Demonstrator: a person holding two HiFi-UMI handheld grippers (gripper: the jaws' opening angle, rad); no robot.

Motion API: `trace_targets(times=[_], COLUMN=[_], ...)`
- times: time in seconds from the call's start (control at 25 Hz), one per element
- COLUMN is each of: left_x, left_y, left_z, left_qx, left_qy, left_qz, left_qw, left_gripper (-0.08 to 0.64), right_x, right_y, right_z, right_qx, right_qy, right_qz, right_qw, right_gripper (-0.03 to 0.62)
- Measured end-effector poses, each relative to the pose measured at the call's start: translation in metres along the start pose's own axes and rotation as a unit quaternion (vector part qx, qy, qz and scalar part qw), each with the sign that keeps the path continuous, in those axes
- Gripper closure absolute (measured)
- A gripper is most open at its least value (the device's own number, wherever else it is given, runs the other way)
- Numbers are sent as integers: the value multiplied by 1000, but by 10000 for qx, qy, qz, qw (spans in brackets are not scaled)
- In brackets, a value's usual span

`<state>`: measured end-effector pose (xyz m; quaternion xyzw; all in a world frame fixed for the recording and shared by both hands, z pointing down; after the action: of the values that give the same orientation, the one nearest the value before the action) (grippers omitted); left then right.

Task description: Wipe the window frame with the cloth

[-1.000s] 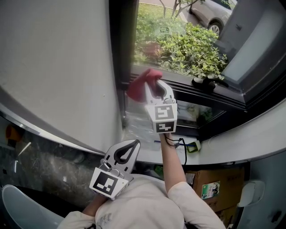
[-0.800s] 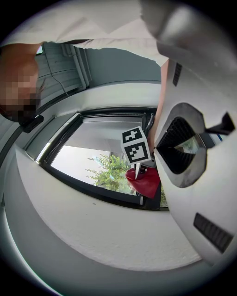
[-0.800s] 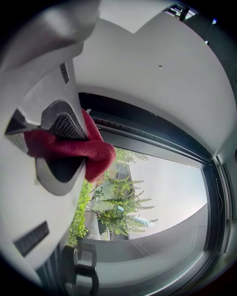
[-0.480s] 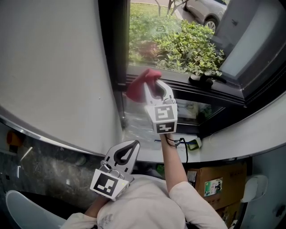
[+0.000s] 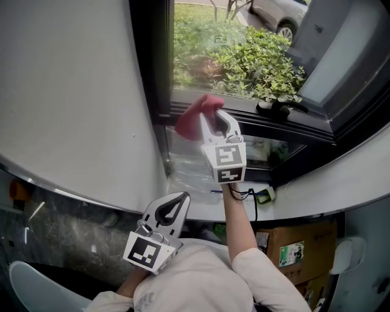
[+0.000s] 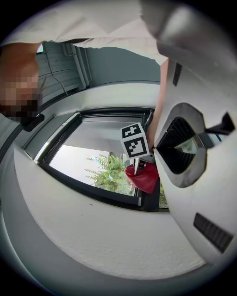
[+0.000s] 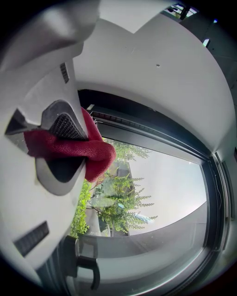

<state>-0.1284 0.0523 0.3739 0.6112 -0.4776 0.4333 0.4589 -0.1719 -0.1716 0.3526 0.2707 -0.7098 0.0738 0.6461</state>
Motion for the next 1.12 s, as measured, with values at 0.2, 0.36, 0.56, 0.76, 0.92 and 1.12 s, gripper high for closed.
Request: trace_targets(times=[0.2, 0.36, 0.56, 0.76, 0.92, 1.12], left_x=[1, 2, 1, 5, 4, 7], left_y=[0, -4, -9, -9, -9, -7], left_z=[1, 1, 3, 4, 2, 0], left_qx=[-26, 33, 68, 39, 55, 66], left_qy=[85, 49, 14, 153, 129, 141], left_qz=[36, 32, 14, 19, 49, 37], left_qw=[10000, 10000, 10000, 9999, 9999, 9999], left_gripper=[552, 552, 552, 552, 552, 551], right_x=[1, 2, 2, 5, 5, 6], right_y=[-6, -13, -21, -28, -34, -39], right_z=[-4, -10, -17, -20, -25, -28], right_qx=[40, 88, 171, 228, 277, 335], right_qy=[-9, -16, -45, -47, -50, -36], right_qz=[-6, 26, 60, 49, 14, -28], right_qw=[10000, 10000, 9998, 9997, 9996, 9994], right_gripper=[499, 499, 499, 499, 499, 499])
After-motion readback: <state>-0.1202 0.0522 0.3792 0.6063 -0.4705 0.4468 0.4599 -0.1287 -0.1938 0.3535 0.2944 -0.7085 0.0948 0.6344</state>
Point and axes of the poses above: the fingertips, and each gripper's own axes: z forward along the fingers, y to its left, x out of its underside, the point moved 4 cm from there along -z, backward along the fingers, and after that the axes turned 14 degrees about -y, right-handed, at the moved point
